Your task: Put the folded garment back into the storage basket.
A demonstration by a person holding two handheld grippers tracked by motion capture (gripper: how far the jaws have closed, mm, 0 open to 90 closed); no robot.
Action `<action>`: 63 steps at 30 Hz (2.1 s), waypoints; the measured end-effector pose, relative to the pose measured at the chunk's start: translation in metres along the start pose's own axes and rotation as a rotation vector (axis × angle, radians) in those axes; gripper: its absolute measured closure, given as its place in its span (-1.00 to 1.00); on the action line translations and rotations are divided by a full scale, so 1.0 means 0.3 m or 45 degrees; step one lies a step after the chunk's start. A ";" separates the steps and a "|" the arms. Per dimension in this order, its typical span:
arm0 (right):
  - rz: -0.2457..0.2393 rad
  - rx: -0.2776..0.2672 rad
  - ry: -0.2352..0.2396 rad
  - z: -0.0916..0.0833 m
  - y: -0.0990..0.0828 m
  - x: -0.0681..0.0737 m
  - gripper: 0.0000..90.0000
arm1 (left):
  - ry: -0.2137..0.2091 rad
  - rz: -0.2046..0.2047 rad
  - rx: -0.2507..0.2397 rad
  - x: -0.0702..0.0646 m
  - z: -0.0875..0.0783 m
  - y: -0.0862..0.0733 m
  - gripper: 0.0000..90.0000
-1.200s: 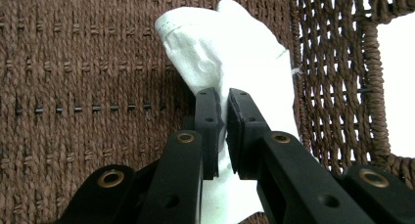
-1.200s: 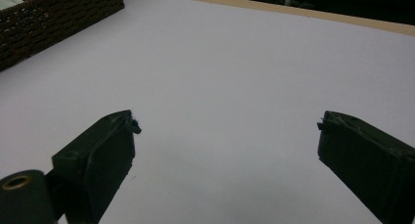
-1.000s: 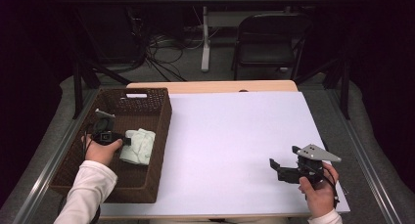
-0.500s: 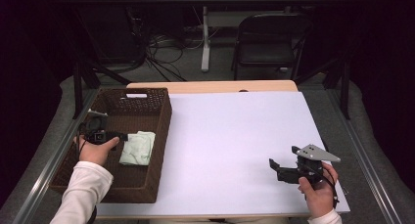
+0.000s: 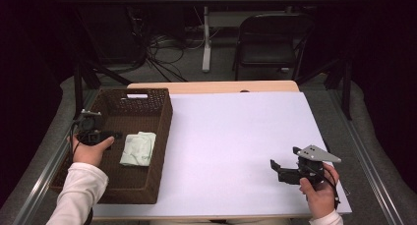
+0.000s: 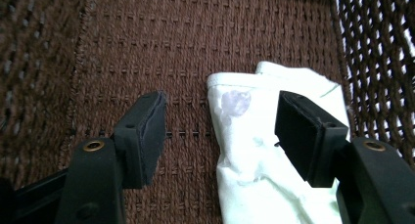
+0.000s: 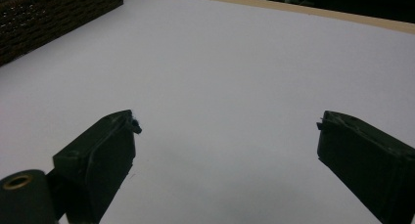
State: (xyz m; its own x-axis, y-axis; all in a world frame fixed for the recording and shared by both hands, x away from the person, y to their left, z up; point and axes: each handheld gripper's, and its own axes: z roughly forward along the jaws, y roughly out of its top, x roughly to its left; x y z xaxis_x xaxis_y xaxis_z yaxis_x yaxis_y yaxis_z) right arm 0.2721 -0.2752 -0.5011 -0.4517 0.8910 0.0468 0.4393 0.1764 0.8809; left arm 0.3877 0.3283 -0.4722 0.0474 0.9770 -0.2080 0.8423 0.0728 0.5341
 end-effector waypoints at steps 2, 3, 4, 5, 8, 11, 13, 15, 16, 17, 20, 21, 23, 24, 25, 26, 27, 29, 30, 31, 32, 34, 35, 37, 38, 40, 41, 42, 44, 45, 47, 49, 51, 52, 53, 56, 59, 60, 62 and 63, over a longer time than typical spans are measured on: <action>-0.004 0.000 -0.005 0.001 -0.001 -0.003 -0.85 | -0.023 0.023 -0.032 0.010 -0.018 0.004 -0.19; -0.003 0.000 -0.006 0.001 -0.001 -0.004 -0.85 | -0.020 0.022 -0.047 0.012 -0.021 0.004 -0.18; 0.000 0.001 -0.008 0.001 -0.001 -0.004 -0.85 | -0.020 0.015 -0.061 0.013 -0.024 0.004 -0.15; 0.008 -0.002 -0.010 0.002 -0.001 -0.004 -0.85 | -0.021 0.010 -0.060 0.015 -0.029 0.005 -0.14; 0.015 0.000 -0.008 0.001 -0.001 -0.004 -0.85 | -0.022 0.012 -0.066 0.019 -0.034 0.006 -0.14; 0.013 0.003 -0.006 0.000 -0.001 -0.004 -0.85 | 0.000 0.006 -0.075 0.022 -0.042 0.006 -0.19; 0.012 0.003 -0.006 0.000 -0.001 -0.004 -0.85 | -0.011 -0.010 -0.079 0.028 -0.047 0.006 -0.21; 0.012 0.003 -0.006 -0.001 -0.001 -0.004 -0.85 | -0.003 -0.012 -0.088 0.028 -0.048 0.005 -0.25; 0.008 0.002 -0.007 -0.001 0.000 -0.005 -0.85 | -0.003 -0.019 -0.085 0.032 -0.050 0.004 -0.28; 0.010 0.003 -0.007 -0.001 0.000 -0.005 -0.85 | -0.003 -0.019 -0.085 0.032 -0.050 0.004 -0.30; 0.002 0.001 -0.007 -0.002 0.000 -0.006 -0.85 | -0.001 -0.033 -0.093 0.040 -0.055 0.002 -0.38; -0.002 0.002 -0.007 -0.002 0.000 -0.007 -0.85 | -0.005 -0.036 -0.092 0.043 -0.058 0.002 -0.42; 0.002 0.003 -0.006 -0.002 0.000 -0.005 -0.85 | -0.001 -0.050 -0.109 0.046 -0.058 0.000 -0.53; 0.002 0.003 -0.006 -0.002 0.000 -0.005 -0.85 | -0.001 -0.050 -0.109 0.046 -0.058 0.000 -0.57; 0.002 0.003 -0.006 -0.002 0.000 -0.005 -0.85 | 0.008 -0.051 -0.127 0.046 -0.055 -0.001 -0.60; 0.002 0.003 -0.006 -0.002 0.000 -0.005 -0.85 | 0.011 -0.046 -0.122 0.047 -0.057 -0.001 -0.60; -0.002 0.005 -0.010 -0.003 0.001 -0.006 -0.85 | 0.015 -0.039 -0.127 0.049 -0.060 -0.002 -0.64; -0.006 0.004 -0.009 -0.003 0.001 -0.007 -0.85 | 0.018 -0.039 -0.136 0.049 -0.061 -0.002 -0.65; -0.004 0.002 -0.007 -0.002 0.000 -0.007 -0.85 | 0.024 -0.037 -0.140 0.049 -0.061 -0.003 -0.65; -0.005 0.004 -0.009 -0.003 0.000 -0.008 -0.85 | 0.031 -0.030 -0.146 0.049 -0.060 -0.004 -0.66; -0.005 0.004 -0.009 -0.003 0.000 -0.008 -0.85 | 0.031 -0.030 -0.146 0.049 -0.060 -0.004 -0.68; -0.006 0.005 -0.010 -0.003 0.000 -0.007 -0.85 | 0.026 -0.032 -0.149 0.050 -0.062 -0.004 -0.74; -0.004 0.006 -0.013 -0.003 0.001 -0.007 -0.85 | 0.020 -0.048 -0.166 0.050 -0.064 -0.004 -0.77; -0.007 0.005 -0.010 -0.003 0.001 -0.007 -0.85 | 0.013 -0.070 -0.190 0.051 -0.066 -0.004 -0.79; -0.003 0.004 -0.009 -0.003 0.001 -0.006 -0.85 | 0.005 -0.074 -0.190 0.052 -0.068 -0.003 -0.80; -0.002 0.000 -0.010 -0.003 0.001 -0.005 -0.85 | 0.002 -0.078 -0.202 0.053 -0.069 -0.004 -0.86; -0.002 0.000 -0.010 -0.003 0.001 -0.005 -0.85 | 0.000 -0.074 -0.204 0.054 -0.070 -0.004 -0.89; -0.002 0.000 -0.010 -0.003 0.001 -0.005 -0.85 | 0.000 -0.074 -0.204 0.054 -0.070 -0.004 -0.92; -0.003 0.007 -0.013 -0.003 0.001 -0.006 -0.85 | 0.001 -0.067 -0.215 0.052 -0.071 -0.005 -0.98; -0.004 0.006 -0.013 -0.003 0.001 -0.006 -0.85 | -0.006 -0.061 -0.212 0.051 -0.073 -0.005 -0.98; 0.001 0.001 -0.014 -0.002 0.000 -0.005 -0.85 | -0.004 -0.056 -0.218 0.047 -0.074 -0.005 -0.98; -0.001 0.000 -0.014 -0.001 0.000 -0.004 -0.85 | -0.002 -0.051 -0.220 0.045 -0.075 -0.005 -0.98; -0.001 0.000 -0.013 -0.001 0.000 -0.004 -0.85 | -0.013 -0.050 -0.230 0.036 -0.076 -0.004 -0.98; -0.006 0.002 -0.009 -0.001 0.000 -0.005 -0.85 | -0.013 -0.050 -0.230 0.036 -0.076 -0.004 -0.98; -0.008 0.003 -0.010 -0.001 0.000 -0.005 -0.85 | -0.020 -0.041 -0.225 0.030 -0.078 -0.002 -0.98; -0.007 0.004 -0.010 -0.002 0.000 -0.004 -0.85 | -0.030 -0.028 -0.226 0.024 -0.081 0.000 -0.98; -0.007 0.001 -0.007 0.000 0.000 -0.004 -0.85 | -0.048 0.001 -0.228 0.006 -0.087 0.005 -0.98; -0.007 0.001 -0.007 0.000 0.000 -0.004 -0.85 | -0.048 0.001 -0.228 0.006 -0.087 0.005 -0.98; -0.007 0.001 -0.007 0.000 -0.001 -0.004 -0.85 | -0.067 0.013 -0.236 -0.010 -0.091 0.009 -0.98; -0.007 0.001 -0.006 0.000 0.000 -0.004 -0.85 | -0.067 0.022 -0.239 -0.016 -0.093 0.011 -0.98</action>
State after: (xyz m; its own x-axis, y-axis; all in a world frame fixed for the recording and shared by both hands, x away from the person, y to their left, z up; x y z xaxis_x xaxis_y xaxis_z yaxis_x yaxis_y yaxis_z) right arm 0.2726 -0.2763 -0.5013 -0.4502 0.8921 0.0397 0.4376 0.1816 0.8807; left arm 0.3752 0.3296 -0.4466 0.0928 0.9670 -0.2373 0.7265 0.0972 0.6803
